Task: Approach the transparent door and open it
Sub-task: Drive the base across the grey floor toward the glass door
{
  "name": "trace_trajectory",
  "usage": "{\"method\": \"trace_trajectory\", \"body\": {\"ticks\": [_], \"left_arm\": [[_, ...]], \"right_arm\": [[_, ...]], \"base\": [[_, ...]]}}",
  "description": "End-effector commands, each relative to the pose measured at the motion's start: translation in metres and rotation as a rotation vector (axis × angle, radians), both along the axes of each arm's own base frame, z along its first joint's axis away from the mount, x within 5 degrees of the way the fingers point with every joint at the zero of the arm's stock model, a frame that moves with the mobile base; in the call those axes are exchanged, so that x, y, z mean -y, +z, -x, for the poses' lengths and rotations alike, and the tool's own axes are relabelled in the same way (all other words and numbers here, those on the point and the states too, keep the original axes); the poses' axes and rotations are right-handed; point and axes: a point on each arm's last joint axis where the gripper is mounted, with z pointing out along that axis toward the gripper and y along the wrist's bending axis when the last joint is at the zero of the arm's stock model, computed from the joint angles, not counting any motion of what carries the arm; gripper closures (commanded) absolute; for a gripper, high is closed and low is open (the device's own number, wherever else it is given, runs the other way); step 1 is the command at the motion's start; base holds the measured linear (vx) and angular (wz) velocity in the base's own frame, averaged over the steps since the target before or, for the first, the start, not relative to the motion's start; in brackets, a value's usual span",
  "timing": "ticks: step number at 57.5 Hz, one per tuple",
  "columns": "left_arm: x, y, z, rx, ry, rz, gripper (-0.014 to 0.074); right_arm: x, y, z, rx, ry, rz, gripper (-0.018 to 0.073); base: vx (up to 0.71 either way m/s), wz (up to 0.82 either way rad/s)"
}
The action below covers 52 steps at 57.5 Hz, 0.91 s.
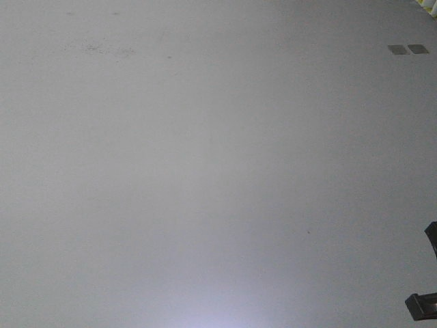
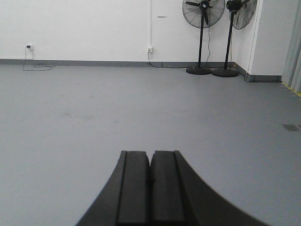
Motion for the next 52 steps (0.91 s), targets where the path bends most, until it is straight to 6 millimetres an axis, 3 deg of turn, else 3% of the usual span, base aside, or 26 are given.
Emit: {"method": "trace_trajectory", "body": {"ticks": [1, 52], "left_arm": [[0.0003, -0.0017, -0.0006, 0.068, -0.004, 0.009, 0.0596], [0.0003, -0.0017, -0.0006, 0.068, -0.004, 0.009, 0.0596]], "right_arm": [[0.0005, 0.0035, 0.0, 0.082, -0.007, -0.008, 0.0562], [0.0005, 0.0035, 0.0, 0.082, -0.007, -0.008, 0.0562]], "base": [[0.0, 0.0], [0.0, 0.0]]}}
